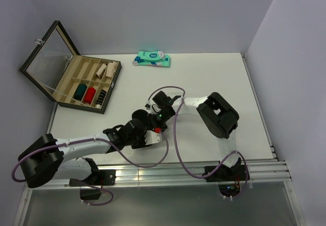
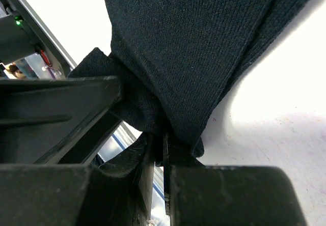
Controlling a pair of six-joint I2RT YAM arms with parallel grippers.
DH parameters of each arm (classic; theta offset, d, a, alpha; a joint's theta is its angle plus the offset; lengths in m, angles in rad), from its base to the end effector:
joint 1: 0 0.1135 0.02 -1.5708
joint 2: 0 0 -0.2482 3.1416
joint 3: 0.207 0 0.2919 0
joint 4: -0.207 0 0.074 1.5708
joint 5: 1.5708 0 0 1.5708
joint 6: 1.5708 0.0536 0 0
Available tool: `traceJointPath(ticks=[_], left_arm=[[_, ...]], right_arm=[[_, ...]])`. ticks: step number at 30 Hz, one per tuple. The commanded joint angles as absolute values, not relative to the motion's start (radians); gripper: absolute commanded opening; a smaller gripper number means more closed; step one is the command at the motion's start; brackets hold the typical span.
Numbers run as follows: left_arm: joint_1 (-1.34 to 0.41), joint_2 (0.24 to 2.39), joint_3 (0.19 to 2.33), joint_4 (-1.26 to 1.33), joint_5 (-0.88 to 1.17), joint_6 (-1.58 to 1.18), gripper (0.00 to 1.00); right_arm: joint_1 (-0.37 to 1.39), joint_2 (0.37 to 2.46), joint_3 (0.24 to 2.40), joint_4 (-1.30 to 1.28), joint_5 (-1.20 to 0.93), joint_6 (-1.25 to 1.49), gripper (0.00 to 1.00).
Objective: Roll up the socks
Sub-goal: Roll the sock at the center of the board.
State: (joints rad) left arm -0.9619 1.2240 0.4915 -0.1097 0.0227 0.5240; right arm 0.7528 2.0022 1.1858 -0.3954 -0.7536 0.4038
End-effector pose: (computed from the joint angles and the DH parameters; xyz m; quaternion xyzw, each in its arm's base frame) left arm 0.1552 -0.2247 0.1053 0.6350 0.6854 -0.0877 0.3455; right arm 0.2689 0.3022 0.0660 0.2235 -0.8896 -0.3939 0.0589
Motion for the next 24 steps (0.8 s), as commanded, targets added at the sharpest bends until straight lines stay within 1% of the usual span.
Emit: traceJointPath(ticks=[1,11,15,18,19,21,22,24], left_arm=[[-0.968,1.265,0.512,-0.087,0.012,0.535,0.48],[-0.968,1.339,0.522,-0.077,0.015,0.525,0.46],[-0.968,1.365,0.532,-0.119,0.057,0.531,0.45],[-0.966,1.402,0.545,-0.155,0.084,0.532,0.41],[-0.966,1.41,0.549,-0.172,0.112,0.534,0.37],[-0.965,1.428,0.574,-0.198,0.13,0.528,0.35],[-0.963,1.445,0.583,-0.231,0.161,0.531,0.31],[-0.953,1.462,0.603,-0.256,0.192,0.526,0.29]], right_arm=[[0.749,2.022,1.203,-0.422,-0.759,0.399,0.09],[0.749,2.0,1.161,-0.381,-0.788,0.41,0.08],[0.749,1.999,1.157,-0.385,-0.796,0.403,0.09],[0.749,1.993,1.158,-0.39,-0.798,0.399,0.09],[0.749,1.988,1.157,-0.388,-0.798,0.399,0.1],[0.749,1.983,1.154,-0.384,-0.801,0.399,0.11],[0.749,1.982,1.149,-0.379,-0.802,0.402,0.11],[0.749,1.973,1.143,-0.365,-0.805,0.408,0.14]])
